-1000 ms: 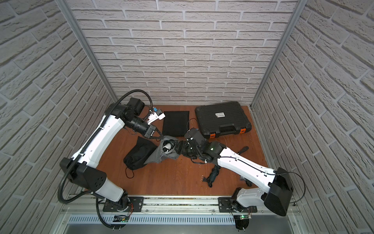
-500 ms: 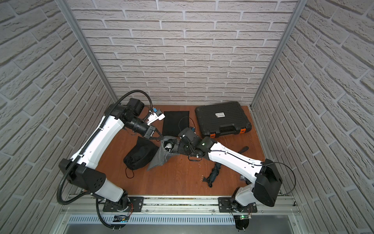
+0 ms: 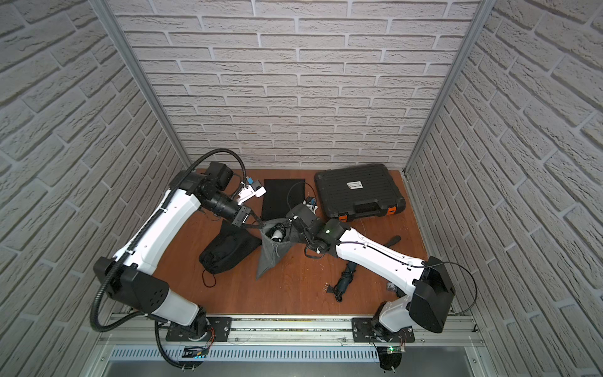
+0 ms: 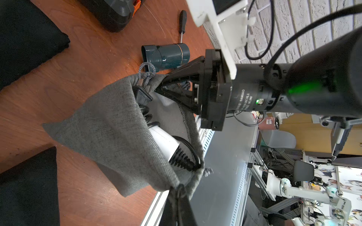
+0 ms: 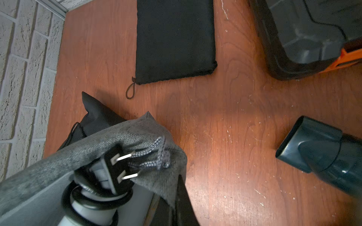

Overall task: Pack away hair dryers
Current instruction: Place the drawstring bag at the center of the board.

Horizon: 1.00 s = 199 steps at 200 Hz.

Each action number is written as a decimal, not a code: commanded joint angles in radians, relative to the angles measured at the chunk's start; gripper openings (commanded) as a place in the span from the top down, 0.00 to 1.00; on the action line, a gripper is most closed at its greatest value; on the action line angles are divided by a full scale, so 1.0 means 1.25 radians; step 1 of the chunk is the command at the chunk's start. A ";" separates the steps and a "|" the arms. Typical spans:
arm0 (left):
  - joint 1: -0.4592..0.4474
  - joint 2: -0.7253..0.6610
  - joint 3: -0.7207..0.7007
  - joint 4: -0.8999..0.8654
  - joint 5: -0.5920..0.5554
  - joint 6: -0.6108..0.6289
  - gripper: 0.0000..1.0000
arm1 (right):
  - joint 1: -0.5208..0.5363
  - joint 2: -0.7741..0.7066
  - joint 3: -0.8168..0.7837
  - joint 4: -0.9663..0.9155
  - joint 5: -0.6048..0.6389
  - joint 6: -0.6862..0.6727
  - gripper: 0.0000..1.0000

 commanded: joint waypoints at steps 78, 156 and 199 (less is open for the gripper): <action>0.004 -0.007 -0.035 0.112 -0.242 -0.079 1.00 | 0.042 -0.117 0.055 0.199 0.054 -0.198 0.98; 0.013 -0.051 0.040 0.077 -0.231 -0.050 1.00 | 0.045 -0.088 0.095 0.162 0.036 -0.217 0.98; 0.037 -0.055 0.095 0.056 -0.238 -0.023 1.00 | 0.046 -0.078 0.051 0.139 0.006 -0.166 0.98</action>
